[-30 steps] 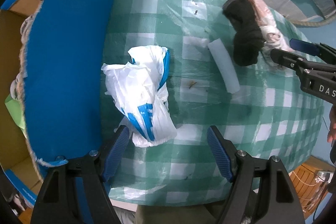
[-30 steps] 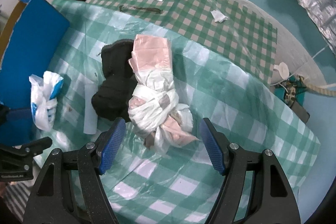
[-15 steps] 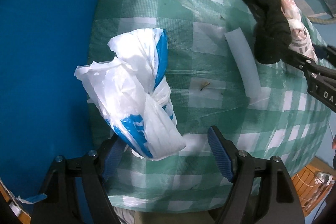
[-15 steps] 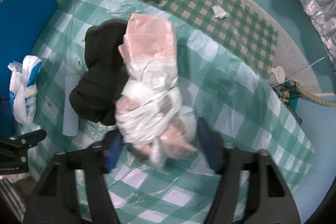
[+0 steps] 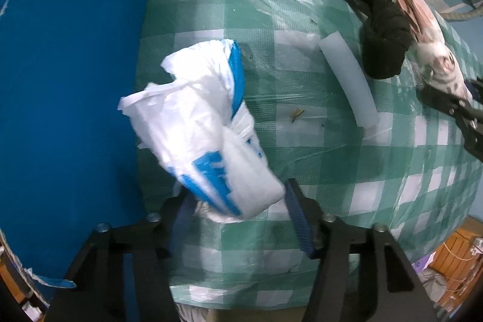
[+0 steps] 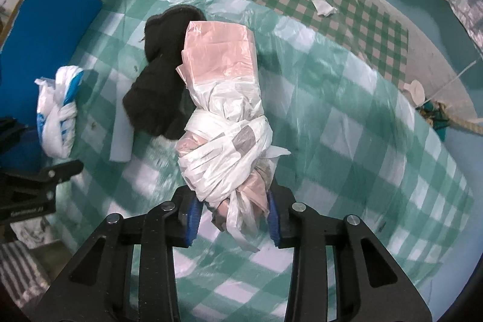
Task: Organize soft objects
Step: 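Lift the pink bundle and plastic bag and carry both over the box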
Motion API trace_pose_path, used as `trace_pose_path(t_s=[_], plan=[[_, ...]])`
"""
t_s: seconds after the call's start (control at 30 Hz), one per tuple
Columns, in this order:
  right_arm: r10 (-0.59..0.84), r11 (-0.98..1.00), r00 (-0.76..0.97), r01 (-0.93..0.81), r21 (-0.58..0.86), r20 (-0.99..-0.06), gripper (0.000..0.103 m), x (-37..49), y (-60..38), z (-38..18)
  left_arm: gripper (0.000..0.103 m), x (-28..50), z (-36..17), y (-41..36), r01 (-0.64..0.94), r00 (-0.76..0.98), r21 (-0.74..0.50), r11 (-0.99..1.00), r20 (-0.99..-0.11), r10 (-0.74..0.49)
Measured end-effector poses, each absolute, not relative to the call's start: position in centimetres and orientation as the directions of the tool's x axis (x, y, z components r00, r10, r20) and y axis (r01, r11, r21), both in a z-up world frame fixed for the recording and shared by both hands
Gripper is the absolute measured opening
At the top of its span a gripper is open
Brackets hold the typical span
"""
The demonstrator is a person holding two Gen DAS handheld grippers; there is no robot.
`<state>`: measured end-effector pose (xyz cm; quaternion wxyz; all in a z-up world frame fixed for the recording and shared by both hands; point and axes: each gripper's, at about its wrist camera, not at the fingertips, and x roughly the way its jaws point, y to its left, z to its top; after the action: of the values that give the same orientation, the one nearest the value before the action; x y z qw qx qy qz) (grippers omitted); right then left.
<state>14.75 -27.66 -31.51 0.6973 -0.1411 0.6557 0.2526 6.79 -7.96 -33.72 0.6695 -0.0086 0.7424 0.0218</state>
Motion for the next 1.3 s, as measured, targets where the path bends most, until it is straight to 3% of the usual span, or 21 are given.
trace_pose_path(t_s=[0.23,0.63,1.1,1.3], plan=[[0.211,0.836,0.014,-0.52,0.174,-0.977,0.035,13.0,-28.6,-30.3,0.044,5.5,-33.3,-7.4,-0.054,-0.083,0.009,0.999,-0.997,0.004],[0.25,0.839,0.051,-0.509,0.19,-0.967,0.035,11.0,-29.5,-28.3,0.042,3.0,-31.8,-7.0,-0.044,-0.041,-0.037,0.998,-0.998,-0.039],[0.281,0.845,0.079,-0.492,0.208,-0.956,0.035,9.1,-29.3,-25.8,0.042,1.7,-23.9,-11.1,0.126,0.112,0.006,0.992,-0.994,-0.008],[0.287,0.848,0.111,-0.492,0.199,-0.951,0.035,8.9,-28.7,-23.6,0.042,2.4,-20.9,-9.8,0.123,0.164,0.007,0.992,-0.986,-0.013]])
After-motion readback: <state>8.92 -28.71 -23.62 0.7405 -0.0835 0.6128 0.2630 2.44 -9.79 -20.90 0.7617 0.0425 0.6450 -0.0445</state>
